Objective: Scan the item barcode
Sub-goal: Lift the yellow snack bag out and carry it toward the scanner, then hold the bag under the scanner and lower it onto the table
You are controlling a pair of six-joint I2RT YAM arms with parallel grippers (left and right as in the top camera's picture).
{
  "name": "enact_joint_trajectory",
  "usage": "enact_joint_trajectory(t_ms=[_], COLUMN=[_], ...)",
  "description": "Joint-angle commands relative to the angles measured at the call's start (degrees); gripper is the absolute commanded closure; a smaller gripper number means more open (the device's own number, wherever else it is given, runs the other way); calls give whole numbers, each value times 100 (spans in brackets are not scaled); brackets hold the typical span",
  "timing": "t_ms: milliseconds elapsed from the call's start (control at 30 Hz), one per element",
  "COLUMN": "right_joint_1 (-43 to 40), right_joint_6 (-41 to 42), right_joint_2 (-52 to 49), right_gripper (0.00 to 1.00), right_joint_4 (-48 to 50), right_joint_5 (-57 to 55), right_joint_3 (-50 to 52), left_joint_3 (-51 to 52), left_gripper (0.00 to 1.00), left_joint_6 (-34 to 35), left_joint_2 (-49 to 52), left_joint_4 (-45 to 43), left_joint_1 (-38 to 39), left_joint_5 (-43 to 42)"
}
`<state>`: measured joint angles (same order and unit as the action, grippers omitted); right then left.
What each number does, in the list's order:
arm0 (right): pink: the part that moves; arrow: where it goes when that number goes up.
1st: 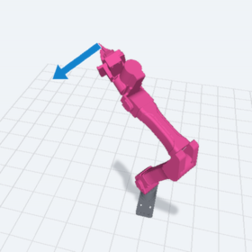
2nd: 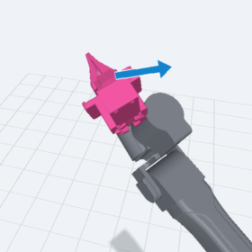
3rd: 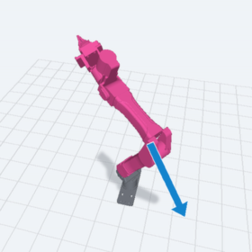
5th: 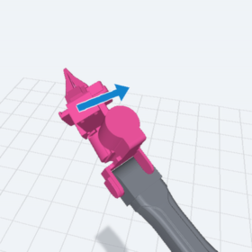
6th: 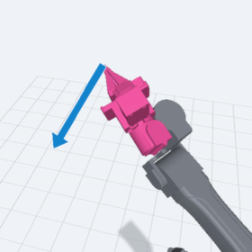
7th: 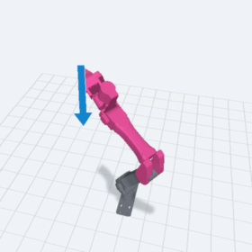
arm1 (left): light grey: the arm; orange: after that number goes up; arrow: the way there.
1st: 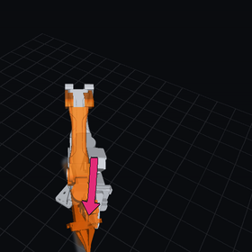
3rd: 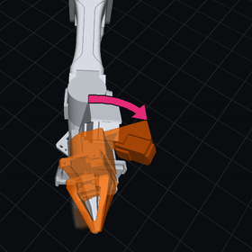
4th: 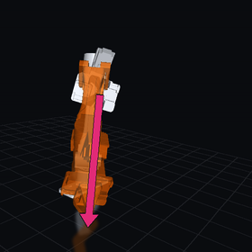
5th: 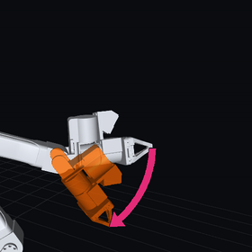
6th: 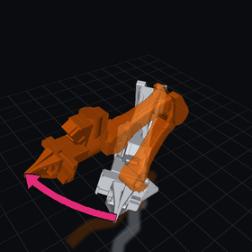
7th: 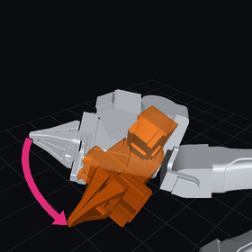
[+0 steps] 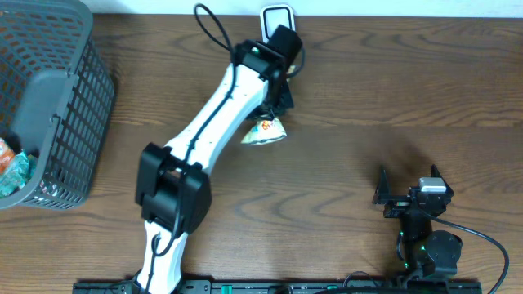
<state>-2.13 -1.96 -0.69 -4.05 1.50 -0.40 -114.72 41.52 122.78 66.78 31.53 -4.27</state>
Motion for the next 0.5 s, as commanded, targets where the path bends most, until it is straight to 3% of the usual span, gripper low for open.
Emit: enact_joint_trajectory(t_ms=[0, 167, 467], right_joint_1=[-44, -44, -44], right_joint_6=[-46, -46, -46], right_joint_2=[31, 31, 31], right_gripper=[1, 1, 1], right_joint_4=[-24, -24, -24], right_joint_5=[-28, -28, -28], right_joint_3=[9, 11, 9], left_joint_3=[28, -17, -31], left_gripper=[69, 56, 53], left_joint_6=[101, -817, -1156], left_joint_2=[136, 59, -660], left_joint_4=[-46, -116, -85], left_joint_1=[140, 203, -50], left_joint_5=[-450, -586, -577])
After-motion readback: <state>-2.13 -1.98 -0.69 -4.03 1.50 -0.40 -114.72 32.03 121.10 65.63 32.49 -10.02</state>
